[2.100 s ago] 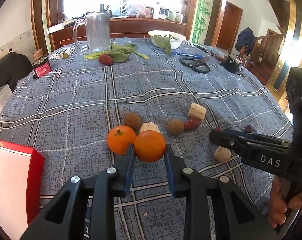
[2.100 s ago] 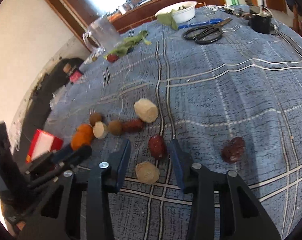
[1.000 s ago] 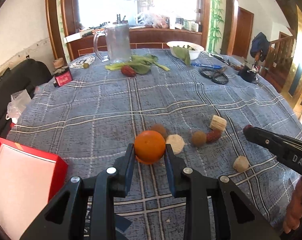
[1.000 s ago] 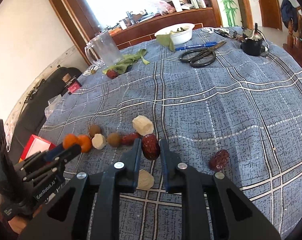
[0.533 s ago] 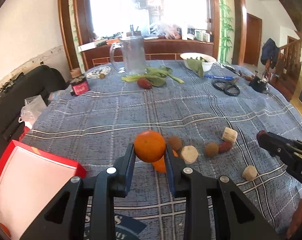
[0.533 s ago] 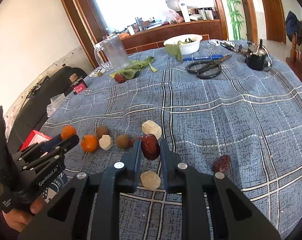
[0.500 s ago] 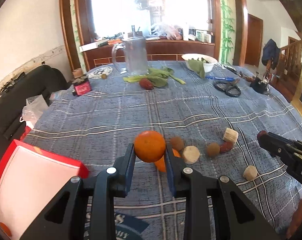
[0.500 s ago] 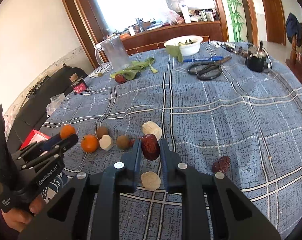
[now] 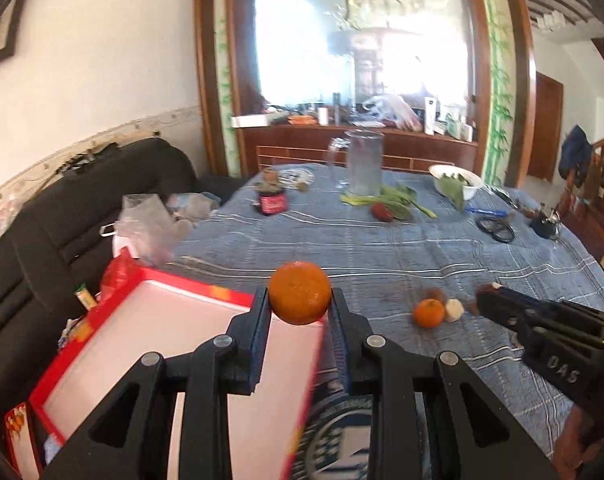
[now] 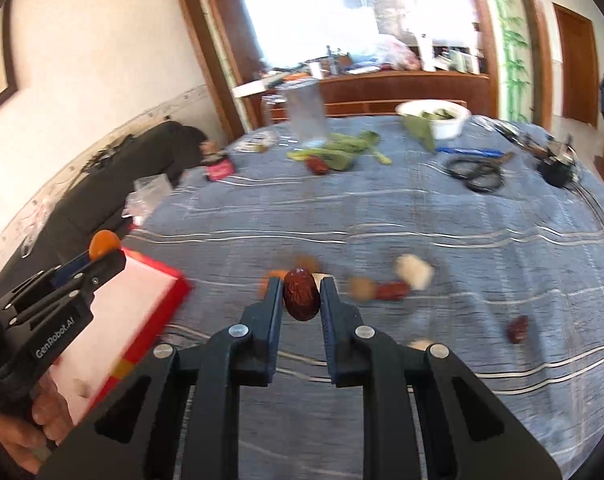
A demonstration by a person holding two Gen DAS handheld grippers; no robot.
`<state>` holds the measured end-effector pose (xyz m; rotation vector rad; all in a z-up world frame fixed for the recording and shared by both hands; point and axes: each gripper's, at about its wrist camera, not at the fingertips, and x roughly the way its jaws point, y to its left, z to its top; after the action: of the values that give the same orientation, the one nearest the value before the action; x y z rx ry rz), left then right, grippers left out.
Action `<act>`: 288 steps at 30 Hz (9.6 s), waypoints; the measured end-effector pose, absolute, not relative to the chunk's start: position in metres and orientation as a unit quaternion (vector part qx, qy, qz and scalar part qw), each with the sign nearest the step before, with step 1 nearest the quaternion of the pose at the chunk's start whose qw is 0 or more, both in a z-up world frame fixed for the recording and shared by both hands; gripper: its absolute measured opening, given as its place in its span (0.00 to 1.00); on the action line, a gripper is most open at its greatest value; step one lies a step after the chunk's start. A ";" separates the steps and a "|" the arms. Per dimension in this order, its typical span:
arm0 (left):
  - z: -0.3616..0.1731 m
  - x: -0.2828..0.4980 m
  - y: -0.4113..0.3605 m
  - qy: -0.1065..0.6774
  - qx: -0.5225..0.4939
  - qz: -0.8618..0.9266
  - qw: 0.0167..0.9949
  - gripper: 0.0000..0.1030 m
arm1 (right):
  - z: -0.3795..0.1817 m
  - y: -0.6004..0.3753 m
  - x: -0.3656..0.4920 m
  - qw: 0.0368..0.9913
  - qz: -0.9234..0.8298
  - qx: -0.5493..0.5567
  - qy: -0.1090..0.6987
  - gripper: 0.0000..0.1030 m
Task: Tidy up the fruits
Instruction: 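Carry the orange and red date to the tray and release both, then return to the fruit row and grasp an orange with the left tool, then hold the orange in the left tool while the right tool grasps a yam piece, then carry the orange and yam piece to the tray and release both, then move both open tools away from the tray toward the fruit row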
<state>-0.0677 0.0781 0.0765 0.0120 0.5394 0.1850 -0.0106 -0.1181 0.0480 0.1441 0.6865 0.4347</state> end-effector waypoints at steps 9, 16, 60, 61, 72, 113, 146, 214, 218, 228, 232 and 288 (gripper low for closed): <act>0.064 -0.101 0.150 0.279 -0.020 0.165 0.946 0.27 | 0.055 -0.021 -0.033 0.893 0.290 0.045 0.340 0.20; 0.039 -0.105 0.203 0.315 -0.039 0.231 0.920 0.27 | 0.041 0.044 -0.029 0.869 0.319 0.033 0.376 0.20; 0.039 -0.088 0.128 0.357 0.027 0.182 0.916 0.79 | 0.032 -0.002 0.009 0.856 0.282 0.090 0.424 0.32; 0.038 -0.087 0.121 0.358 0.032 0.177 0.916 0.80 | 0.033 -0.013 0.009 0.860 0.274 0.091 0.421 0.32; 0.029 -0.031 0.026 0.372 0.091 0.096 0.919 0.80 | 0.028 -0.142 0.037 0.876 0.214 0.132 0.411 0.43; -0.023 0.069 -0.021 0.404 0.066 -0.075 0.909 0.58 | -0.004 -0.244 0.058 0.837 0.113 0.279 0.457 0.43; 0.019 0.038 -0.023 0.354 0.051 -0.097 0.929 0.33 | -0.019 -0.204 0.060 0.816 0.153 0.097 0.549 0.43; 0.071 -0.069 0.165 0.299 -0.048 0.156 0.940 0.33 | 0.081 0.012 -0.027 0.907 0.263 -0.006 0.329 0.25; 0.059 -0.086 0.193 0.316 -0.048 0.178 0.931 0.33 | 0.070 0.053 -0.031 0.886 0.297 -0.015 0.356 0.25; 0.024 -0.102 0.198 0.364 -0.022 0.157 0.918 0.33 | 0.024 0.104 -0.041 0.849 0.315 -0.037 0.422 0.25; 0.014 -0.098 0.197 0.376 -0.020 0.156 0.913 0.33 | 0.011 0.100 -0.036 0.849 0.299 -0.037 0.435 0.25; 0.029 0.024 -0.012 0.406 0.046 0.071 0.910 0.79 | 0.048 -0.233 0.021 0.878 0.140 0.163 0.428 0.26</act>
<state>0.0235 -0.0117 0.0291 0.0953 0.8369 0.1471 0.0208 -0.2325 0.0477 0.3410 0.8921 0.2922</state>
